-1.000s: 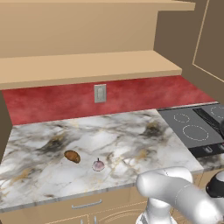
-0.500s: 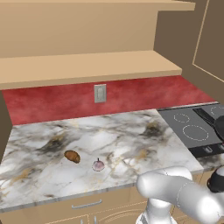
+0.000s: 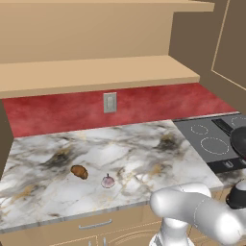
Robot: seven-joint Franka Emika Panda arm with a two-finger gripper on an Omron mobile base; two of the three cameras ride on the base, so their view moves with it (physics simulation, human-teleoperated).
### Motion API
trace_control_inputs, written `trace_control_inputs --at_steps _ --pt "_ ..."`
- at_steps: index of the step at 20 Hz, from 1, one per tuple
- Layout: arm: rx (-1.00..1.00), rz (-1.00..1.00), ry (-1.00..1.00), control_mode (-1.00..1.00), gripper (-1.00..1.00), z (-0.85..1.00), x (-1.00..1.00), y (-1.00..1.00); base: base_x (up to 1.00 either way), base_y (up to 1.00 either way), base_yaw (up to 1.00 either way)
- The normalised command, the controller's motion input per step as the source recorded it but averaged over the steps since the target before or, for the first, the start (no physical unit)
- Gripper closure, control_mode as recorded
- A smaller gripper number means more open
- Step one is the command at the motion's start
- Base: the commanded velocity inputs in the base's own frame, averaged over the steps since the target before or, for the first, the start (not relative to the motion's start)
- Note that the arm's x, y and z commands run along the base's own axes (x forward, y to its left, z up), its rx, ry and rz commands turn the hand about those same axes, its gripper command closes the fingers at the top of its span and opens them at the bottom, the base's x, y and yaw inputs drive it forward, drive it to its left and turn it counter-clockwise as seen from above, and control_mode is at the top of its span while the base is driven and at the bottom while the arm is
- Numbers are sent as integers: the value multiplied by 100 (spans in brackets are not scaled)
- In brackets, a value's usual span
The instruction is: Pick the pan from the cabinet and place it on the stove. Then turn on the stove burner for the pan.
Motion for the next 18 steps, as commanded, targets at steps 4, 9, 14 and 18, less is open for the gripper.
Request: trace_control_inputs --at_steps 4,9,14,18 --pt "-10 2 6 -100 100 0 18 6 0 0 0" --pt "-8 2 8 -100 100 0 29 3 0 0 0" --pt "-2 2 7 -100 100 0 36 0 0 0 0" --pt "0 7 1 -100 100 0 42 -4 0 0 0"
